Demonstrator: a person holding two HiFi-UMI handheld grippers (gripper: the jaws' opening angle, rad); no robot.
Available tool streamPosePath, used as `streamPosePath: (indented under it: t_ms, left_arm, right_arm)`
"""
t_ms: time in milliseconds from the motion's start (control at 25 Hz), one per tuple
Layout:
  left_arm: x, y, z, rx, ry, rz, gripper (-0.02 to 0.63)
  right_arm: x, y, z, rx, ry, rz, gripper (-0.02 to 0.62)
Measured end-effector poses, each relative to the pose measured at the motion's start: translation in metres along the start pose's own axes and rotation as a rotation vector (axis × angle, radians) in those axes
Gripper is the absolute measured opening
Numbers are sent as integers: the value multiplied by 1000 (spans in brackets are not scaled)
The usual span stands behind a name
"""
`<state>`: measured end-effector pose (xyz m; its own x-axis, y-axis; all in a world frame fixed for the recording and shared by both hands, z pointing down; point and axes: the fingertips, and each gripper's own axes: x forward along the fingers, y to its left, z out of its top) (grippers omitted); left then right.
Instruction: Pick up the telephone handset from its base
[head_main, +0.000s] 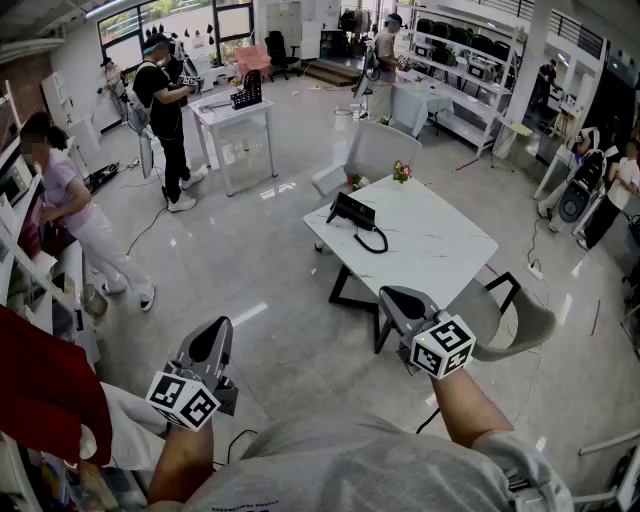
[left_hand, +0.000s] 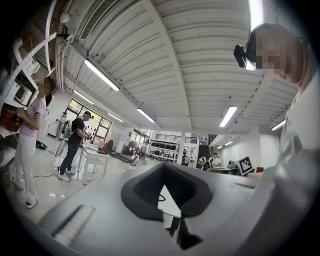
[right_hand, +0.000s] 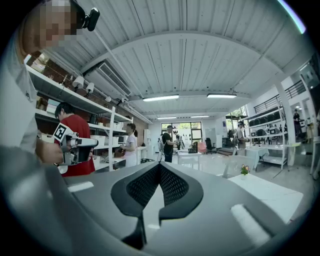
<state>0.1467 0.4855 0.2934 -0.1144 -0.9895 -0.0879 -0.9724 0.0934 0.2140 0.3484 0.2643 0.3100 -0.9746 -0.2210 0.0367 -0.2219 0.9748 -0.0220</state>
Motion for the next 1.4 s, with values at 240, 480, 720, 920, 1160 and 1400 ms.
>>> streamPosePath:
  t_ms: [240,480,720,920,1160,1400]
  left_arm:
    - [4,-8,-2,0,-1,-25,51]
    - [6,-16,0,-2,1,-20,51]
    - [10,-24,-1,0,-4,-8,51]
    - [20,-43,-1,5,-7,4,51]
    - [38,-73,-3,4,-11,25,51]
    - [59,-92,-17,6,-5,37,51]
  right_arm:
    - [-7,-5,0,-7,12,-14,-2]
    - [-9,-9,1,-6,12,-3,-2]
    - [-9,-9,7,-29,-15,51,7]
    - [-15,-20,13,-20,-40,99,364]
    - [-32,-47,20,-36,-37,115,399]
    - [-38,-74,15,-45,-38,134,399]
